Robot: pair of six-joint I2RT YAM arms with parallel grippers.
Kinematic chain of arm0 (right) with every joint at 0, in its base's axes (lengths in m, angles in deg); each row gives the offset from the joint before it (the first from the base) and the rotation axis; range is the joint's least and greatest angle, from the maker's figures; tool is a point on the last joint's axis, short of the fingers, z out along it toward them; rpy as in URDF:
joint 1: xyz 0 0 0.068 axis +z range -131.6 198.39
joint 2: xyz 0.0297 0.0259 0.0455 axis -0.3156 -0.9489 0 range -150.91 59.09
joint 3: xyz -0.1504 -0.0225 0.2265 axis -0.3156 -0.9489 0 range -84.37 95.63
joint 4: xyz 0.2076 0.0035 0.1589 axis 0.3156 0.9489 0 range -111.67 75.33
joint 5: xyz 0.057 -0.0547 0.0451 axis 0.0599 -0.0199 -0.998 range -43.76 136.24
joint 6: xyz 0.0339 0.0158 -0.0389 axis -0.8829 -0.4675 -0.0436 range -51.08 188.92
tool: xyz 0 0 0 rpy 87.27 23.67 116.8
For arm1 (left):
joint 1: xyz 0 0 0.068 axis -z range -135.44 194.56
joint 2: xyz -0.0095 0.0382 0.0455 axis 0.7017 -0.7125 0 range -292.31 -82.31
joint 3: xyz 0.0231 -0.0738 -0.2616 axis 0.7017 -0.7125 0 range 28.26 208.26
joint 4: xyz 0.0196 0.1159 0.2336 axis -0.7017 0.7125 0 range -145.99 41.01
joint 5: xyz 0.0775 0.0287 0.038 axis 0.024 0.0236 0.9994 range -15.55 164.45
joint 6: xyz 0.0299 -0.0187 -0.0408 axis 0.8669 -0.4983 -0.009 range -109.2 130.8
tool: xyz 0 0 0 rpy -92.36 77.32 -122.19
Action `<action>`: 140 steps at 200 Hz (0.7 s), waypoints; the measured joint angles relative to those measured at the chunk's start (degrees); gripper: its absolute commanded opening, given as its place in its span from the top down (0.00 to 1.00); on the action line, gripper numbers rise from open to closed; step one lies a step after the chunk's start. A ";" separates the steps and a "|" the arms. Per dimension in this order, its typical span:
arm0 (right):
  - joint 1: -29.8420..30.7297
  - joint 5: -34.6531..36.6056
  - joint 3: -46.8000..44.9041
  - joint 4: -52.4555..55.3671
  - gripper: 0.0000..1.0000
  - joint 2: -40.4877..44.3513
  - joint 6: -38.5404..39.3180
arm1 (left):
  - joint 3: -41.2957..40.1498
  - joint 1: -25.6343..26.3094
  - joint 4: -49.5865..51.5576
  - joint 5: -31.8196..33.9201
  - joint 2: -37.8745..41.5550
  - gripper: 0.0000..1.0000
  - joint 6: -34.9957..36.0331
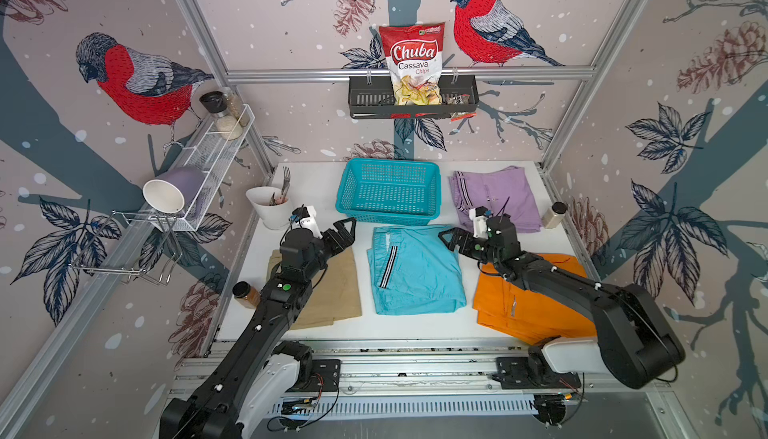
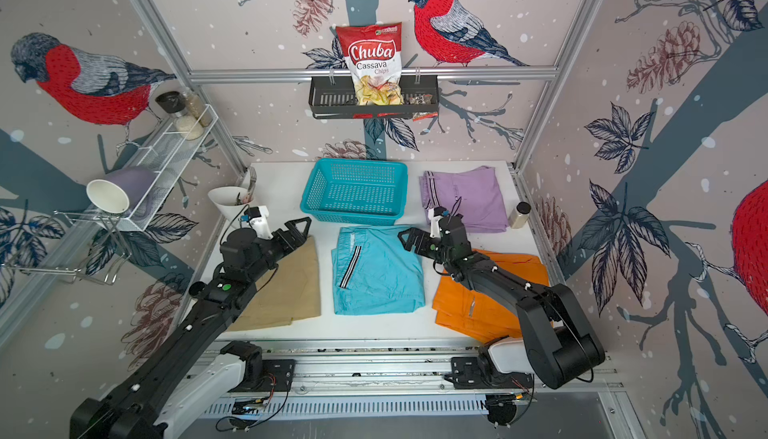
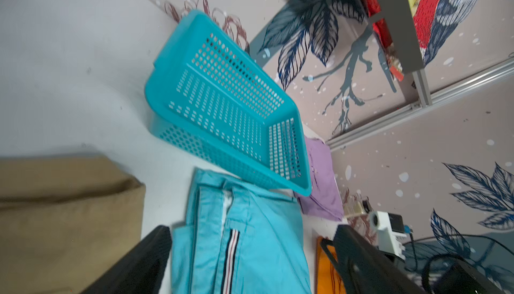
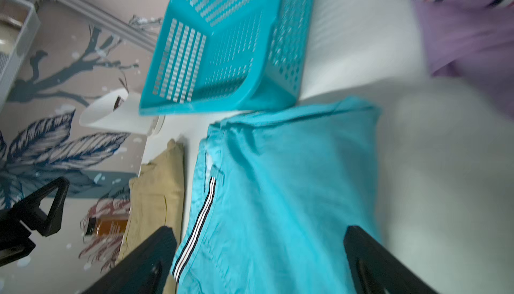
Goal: Put the folded long pants in the basket
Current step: Pick up the long pant at the center of the board.
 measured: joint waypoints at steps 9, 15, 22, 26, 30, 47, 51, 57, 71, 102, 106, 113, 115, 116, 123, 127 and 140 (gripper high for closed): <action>2.01 1.03 -0.85 -0.04 0.00 -0.59 -0.31 | -1.36 2.43 1.73 -1.03 0.72 0.04 -0.50; 2.93 1.99 -1.66 0.00 0.00 -1.07 -0.42 | -2.10 3.65 2.75 -1.44 0.94 0.04 -1.05; 3.58 3.15 -2.73 0.02 0.00 -1.44 -0.63 | -2.97 4.98 3.85 -1.68 1.09 0.04 -1.97; 3.76 3.69 -3.19 0.07 0.00 -1.53 -0.66 | -3.48 5.73 4.24 -1.66 1.14 0.04 -1.95; 3.89 4.26 -3.74 0.22 0.00 -1.57 -0.72 | -3.91 6.36 4.31 -1.66 1.18 0.04 -1.99; 3.98 7.23 -5.62 0.28 0.00 -0.83 -1.03 | -6.03 9.73 4.07 -2.34 1.05 0.04 -3.17; 3.98 8.07 -5.90 0.39 0.00 -0.46 -1.38 | -6.38 10.32 3.91 -2.36 0.87 0.04 -3.26; 3.98 9.29 -6.27 0.50 0.00 0.20 -1.66 | -6.84 11.26 3.78 -2.51 0.33 0.04 -3.28; 3.96 11.67 -6.86 0.68 0.00 1.55 -1.66 | -7.34 12.50 3.21 -2.16 -1.86 0.04 -3.43; 3.65 15.63 -8.15 0.81 0.00 2.99 -1.66 | -8.52 13.07 0.85 -1.01 -8.15 0.04 -3.91; 3.52 15.82 -8.44 0.76 0.00 3.02 -1.64 | -8.83 13.07 0.42 -0.87 -8.81 0.04 -4.22; 3.08 15.93 -8.94 0.74 0.00 2.84 -1.66 | -9.33 13.07 -0.24 -0.63 -9.84 0.04 -4.39; 2.97 15.93 -9.05 0.72 0.00 2.71 -1.68 | -9.49 13.07 -0.48 -0.59 -10.10 0.04 -4.39; 2.86 15.93 -9.14 0.68 0.00 2.60 -1.66 | -9.53 13.07 -0.55 -0.57 -10.19 0.04 -4.39; 2.43 15.91 -9.46 0.35 0.00 1.68 -1.66 | -10.05 13.07 -1.11 -0.13 -10.95 0.04 -4.50; 2.21 15.87 -9.57 0.17 0.00 0.94 -1.68 | -10.32 13.07 -1.51 0.07 -11.37 0.04 -4.66; 1.90 15.17 -9.70 -2.73 0.01 -1.44 -1.77 | -10.84 13.07 -2.80 0.00 -12.48 0.04 -4.83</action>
